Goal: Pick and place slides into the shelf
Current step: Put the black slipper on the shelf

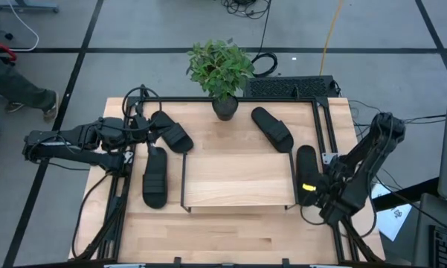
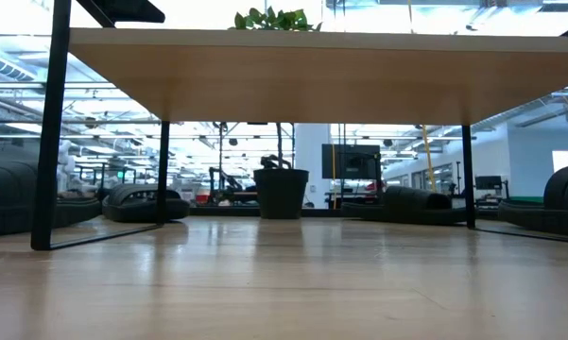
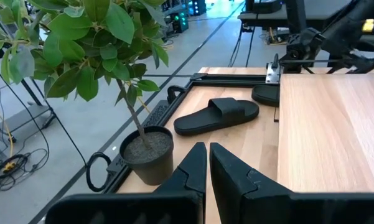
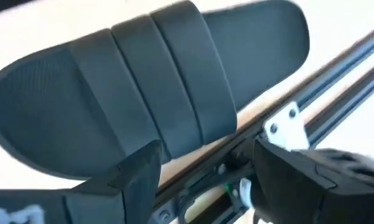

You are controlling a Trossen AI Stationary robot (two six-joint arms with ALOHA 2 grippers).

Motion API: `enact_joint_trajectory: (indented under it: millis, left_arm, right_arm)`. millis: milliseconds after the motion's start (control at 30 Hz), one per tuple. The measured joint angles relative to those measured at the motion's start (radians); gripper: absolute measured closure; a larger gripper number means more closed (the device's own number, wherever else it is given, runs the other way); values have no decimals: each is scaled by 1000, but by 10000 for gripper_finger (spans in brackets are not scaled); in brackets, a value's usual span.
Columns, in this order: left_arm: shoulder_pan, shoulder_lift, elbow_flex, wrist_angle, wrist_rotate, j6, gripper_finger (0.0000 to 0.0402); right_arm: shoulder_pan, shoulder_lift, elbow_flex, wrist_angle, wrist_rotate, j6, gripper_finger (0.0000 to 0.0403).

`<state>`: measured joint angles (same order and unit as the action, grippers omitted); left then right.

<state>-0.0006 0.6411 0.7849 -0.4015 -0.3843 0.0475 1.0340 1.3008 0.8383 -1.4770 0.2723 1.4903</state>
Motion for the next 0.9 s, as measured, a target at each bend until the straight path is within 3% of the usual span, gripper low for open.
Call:
enact_joint_trajectory:
  millis: [200, 333, 700, 900]
  left_arm:
    - [0, 0, 0, 0, 0, -2, 380]
    - [0, 0, 0, 0, 0, -4, 380]
    - [0, 0, 0, -14, 0, -4, 380]
    - [0, 0, 0, -24, 0, 1, 380]
  right_arm:
    - [37, 67, 0, 11, 112, -37, 161]
    - [55, 84, 0, 110, 169, -106, 161]
    - [48, 94, 0, 201, 171, -98, 161]
    - [36, 199, 0, 175, 139, -119, 161]
